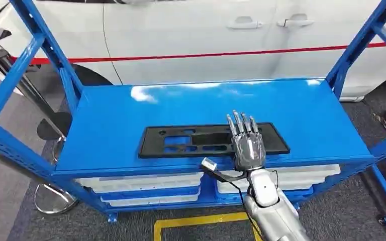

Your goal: Take the parts from the cabinet and place them on the table.

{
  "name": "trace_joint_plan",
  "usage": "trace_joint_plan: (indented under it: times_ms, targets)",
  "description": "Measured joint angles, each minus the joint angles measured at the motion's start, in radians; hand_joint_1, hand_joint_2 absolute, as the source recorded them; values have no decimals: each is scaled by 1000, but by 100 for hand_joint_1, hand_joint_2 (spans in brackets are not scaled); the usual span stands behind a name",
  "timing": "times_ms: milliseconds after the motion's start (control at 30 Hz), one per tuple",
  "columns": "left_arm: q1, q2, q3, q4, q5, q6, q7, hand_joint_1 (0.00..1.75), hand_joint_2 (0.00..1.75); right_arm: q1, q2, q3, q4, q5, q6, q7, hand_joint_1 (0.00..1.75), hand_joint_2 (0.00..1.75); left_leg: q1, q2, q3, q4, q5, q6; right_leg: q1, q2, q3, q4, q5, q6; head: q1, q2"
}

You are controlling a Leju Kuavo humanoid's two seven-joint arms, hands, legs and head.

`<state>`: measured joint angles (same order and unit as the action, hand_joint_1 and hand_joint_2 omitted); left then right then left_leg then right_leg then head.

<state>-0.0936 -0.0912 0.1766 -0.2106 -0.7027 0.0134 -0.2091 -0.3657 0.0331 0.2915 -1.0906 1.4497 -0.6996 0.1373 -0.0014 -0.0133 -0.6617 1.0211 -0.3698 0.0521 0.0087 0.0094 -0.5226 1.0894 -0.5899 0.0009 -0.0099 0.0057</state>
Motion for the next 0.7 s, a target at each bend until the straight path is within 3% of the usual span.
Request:
trace_joint_plan:
  times_ms: [67, 100, 133, 200, 233, 267, 300, 333, 400, 467, 500, 567, 600, 633, 667, 700]
  targets:
    - [0, 0, 0, 0, -9, 0, 7, 0, 0, 15, 12, -31, -27, -36, 0, -2, 0, 175, 0, 0, 1, 0, -6, 5, -7, -1, -90, 151, -65, 8, 0, 0]
    - [1, 0, -1, 0, -11, 0, 9, 0, 0, 23, 20, -51, -40, -45, 0, -4, 0, 175, 0, 0, 2, 0, -10, 5, -10, -1, -136, 216, -80, 11, 0, 0]
    - [2, 0, -1, 0, -12, 0, 10, 0, 0, 27, 24, -64, -44, -48, 0, -5, 0, 175, 0, -1, 4, 1, -14, 4, -13, -2, -163, 242, -69, 14, 0, 0]
    - [4, 0, -1, 0, -16, 0, 11, 0, 0, 32, 29, -78, -52, -50, 0, -5, 0, 175, 1, -2, 13, 2, -21, 1, -19, -4, -153, 171, 11, 18, 0, 0]
    - [4, -3, -2, 0, -18, 0, 11, 0, 0, 32, 30, -86, -60, -50, 0, -10, 0, 175, 2, -4, 20, 4, -27, -4, -22, -4, -117, 71, 81, 18, 0, 0]
    - [4, -3, -2, 0, -19, 0, 12, 0, 0, 32, 32, -94, -65, -50, 0, -16, 0, 175, 2, -4, 25, 6, -31, -8, -23, -4, -85, -13, 128, 16, 0, 0]
    - [4, -5, -2, 0, -20, 2, 14, 0, 0, 31, 38, -106, -66, -43, 0, -26, 59, 175, -2, -5, 25, 9, -35, -13, -21, -3, -76, -36, 118, 12, 0, 0]
    - [1, -5, -2, 0, -20, 5, 16, 0, 0, 31, 45, -115, -69, -35, 0, -34, 175, 175, -3, -6, 22, 12, -36, -19, -19, -2, -78, -43, 123, 6, -1, 0]
    - [2, -5, -2, 0, -21, 9, 18, 0, 0, 37, 50, -128, -73, -20, 0, -53, 175, 175, 1, -6, 25, 7, -35, -31, -13, -2, -78, -44, 121, -4, 0, 0]
    - [2, -5, -2, 0, -22, 15, 17, 0, 0, 37, 58, -134, -84, -17, 0, -77, 175, 175, 4, -3, 20, 20, -45, -42, -20, -5, -70, -55, 131, -18, 0, 0]
    - [1, -5, -2, 0, -22, 21, 15, 0, 0, 37, 61, -136, -92, -18, 0, -89, 175, 175, 4, 0, 7, 54, -73, -47, -19, -5, -69, -56, 131, -21, 0, 0]
    - [-3, -5, -1, 0, -21, 27, 11, 0, 0, 40, 68, -137, -110, -26, 0, -108, 175, 175, 7, 2, -56, 198, -152, -55, -17, -9, -69, -56, 131, -29, 0, 0]
    - [-3, -6, -1, 0, -21, 29, 10, 0, 0, 41, 69, -138, -114, -28, 0, -113, 175, 175, 7, 3, -88, 267, -180, -57, -15, -10, -69, -56, 130, -31, 0, 0]
    - [-3, -6, -1, 0, -21, 32, 10, 0, 0, 45, 70, -139, -117, -31, 0, -117, 175, 175, 7, 4, -107, 311, -191, -58, -13, -11, -70, -56, 130, -31, 0, 0]
    - [-3, -7, -1, 0, -21, 35, 8, 0, 0, 49, 71, -139, -122, -33, 0, -122, 175, 175, 7, 5, -103, 306, -175, -57, -12, -11, -69, -56, 130, -31, 0, 0]
    - [-4, -7, 0, 0, -22, 39, 6, 0, 0, 54, 72, -139, -132, -34, 0, -127, 175, 175, 7, 5, -74, 251, -139, -53, -11, -11, -68, -55, 130, -31, -1, 0]
